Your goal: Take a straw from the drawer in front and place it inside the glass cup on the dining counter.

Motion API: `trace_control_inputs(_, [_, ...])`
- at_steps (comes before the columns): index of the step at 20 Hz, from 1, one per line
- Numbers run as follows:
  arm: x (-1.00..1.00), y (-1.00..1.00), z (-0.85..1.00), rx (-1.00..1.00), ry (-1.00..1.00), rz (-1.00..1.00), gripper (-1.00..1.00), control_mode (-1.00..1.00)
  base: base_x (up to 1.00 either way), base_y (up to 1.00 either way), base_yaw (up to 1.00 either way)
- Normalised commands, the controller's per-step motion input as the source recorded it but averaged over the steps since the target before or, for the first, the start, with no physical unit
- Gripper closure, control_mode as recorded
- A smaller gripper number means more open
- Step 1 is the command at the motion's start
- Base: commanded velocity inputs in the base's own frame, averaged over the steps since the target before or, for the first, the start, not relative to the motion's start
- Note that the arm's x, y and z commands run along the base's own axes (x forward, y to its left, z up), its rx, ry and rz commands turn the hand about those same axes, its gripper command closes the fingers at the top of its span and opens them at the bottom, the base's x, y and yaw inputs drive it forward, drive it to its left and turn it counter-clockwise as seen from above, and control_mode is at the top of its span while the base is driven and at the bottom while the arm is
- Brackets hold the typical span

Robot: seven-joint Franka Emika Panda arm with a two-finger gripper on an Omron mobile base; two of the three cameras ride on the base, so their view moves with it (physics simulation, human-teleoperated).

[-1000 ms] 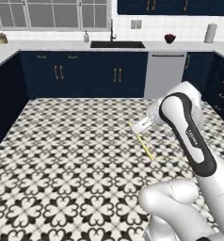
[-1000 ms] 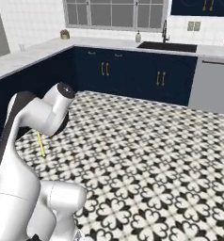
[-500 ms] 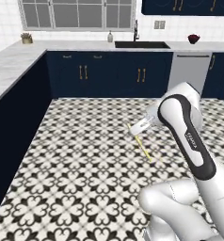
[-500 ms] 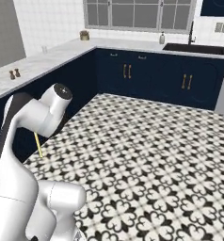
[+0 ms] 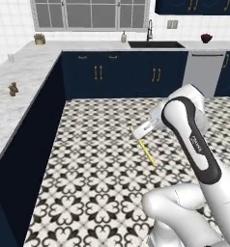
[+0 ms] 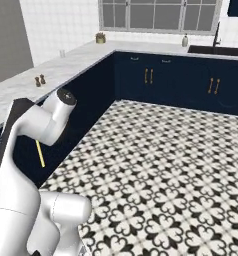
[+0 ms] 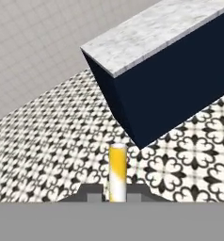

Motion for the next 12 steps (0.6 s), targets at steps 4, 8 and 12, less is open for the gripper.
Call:
trace_control_inputs(4, [0.0, 0.0, 0.0, 0.0, 0.0, 0.0, 1.0, 1.0, -0.51, 1.0, -0.21])
trace_control_inputs(8, [0.0, 0.0, 0.0, 0.0, 0.0, 0.0, 1.0, 1.0, -0.38, 1.0, -0.22])
trace_control_inputs(12, [0.0, 0.0, 0.0, 0.0, 0.0, 0.0, 1.0, 1.0, -0.17, 1.0, -0.22])
